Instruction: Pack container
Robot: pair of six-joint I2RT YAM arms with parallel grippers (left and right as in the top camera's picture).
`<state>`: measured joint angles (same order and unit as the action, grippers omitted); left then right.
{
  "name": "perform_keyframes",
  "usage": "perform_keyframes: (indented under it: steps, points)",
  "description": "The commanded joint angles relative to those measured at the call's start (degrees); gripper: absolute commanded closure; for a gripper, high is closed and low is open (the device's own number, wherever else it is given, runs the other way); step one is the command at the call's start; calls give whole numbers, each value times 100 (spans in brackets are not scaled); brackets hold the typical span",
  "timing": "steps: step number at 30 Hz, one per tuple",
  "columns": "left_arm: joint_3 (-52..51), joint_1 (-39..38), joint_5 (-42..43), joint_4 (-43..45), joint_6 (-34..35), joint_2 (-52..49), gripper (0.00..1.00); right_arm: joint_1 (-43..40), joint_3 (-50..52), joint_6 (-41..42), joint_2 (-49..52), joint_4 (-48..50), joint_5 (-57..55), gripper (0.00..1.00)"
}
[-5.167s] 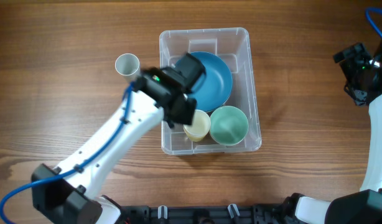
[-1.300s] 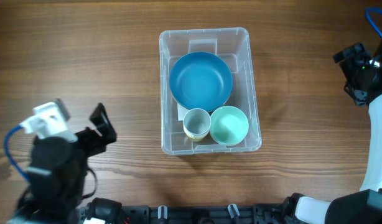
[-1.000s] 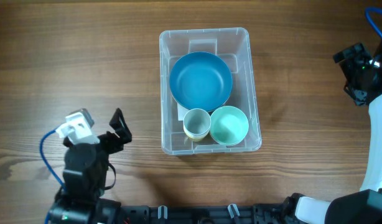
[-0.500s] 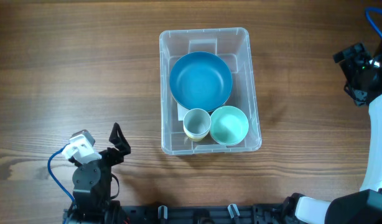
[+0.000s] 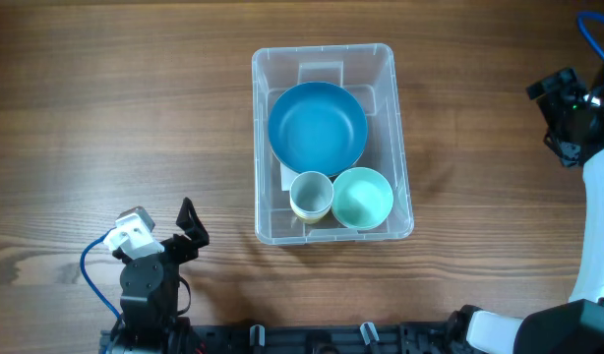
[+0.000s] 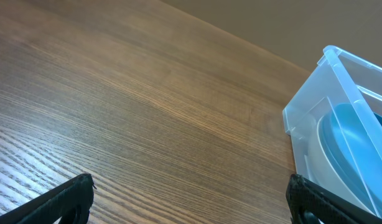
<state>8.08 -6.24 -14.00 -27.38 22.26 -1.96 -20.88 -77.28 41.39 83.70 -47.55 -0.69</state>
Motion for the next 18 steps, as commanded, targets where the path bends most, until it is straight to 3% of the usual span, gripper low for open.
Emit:
perform_keyframes:
  steps: [1, 6, 10, 16, 18]
  points:
    - [-31, 42, 48, 17, 72, 83, 0, 17, 13, 79, 74, 17, -59, 1]
    - [-31, 42, 48, 17, 70, 83, 0, 17, 15, 79, 52, 20, -59, 0]
    - [-31, 42, 48, 17, 72, 83, 0, 201, 101, 72, -560, 11, -63, 0]
    - [-31, 42, 48, 17, 72, 83, 0, 1073, 286, -17, -1902, -83, -1561, 0]
    - [-31, 42, 48, 17, 72, 83, 0, 1357, 599, -649, -2352, 365, -1751, 0]
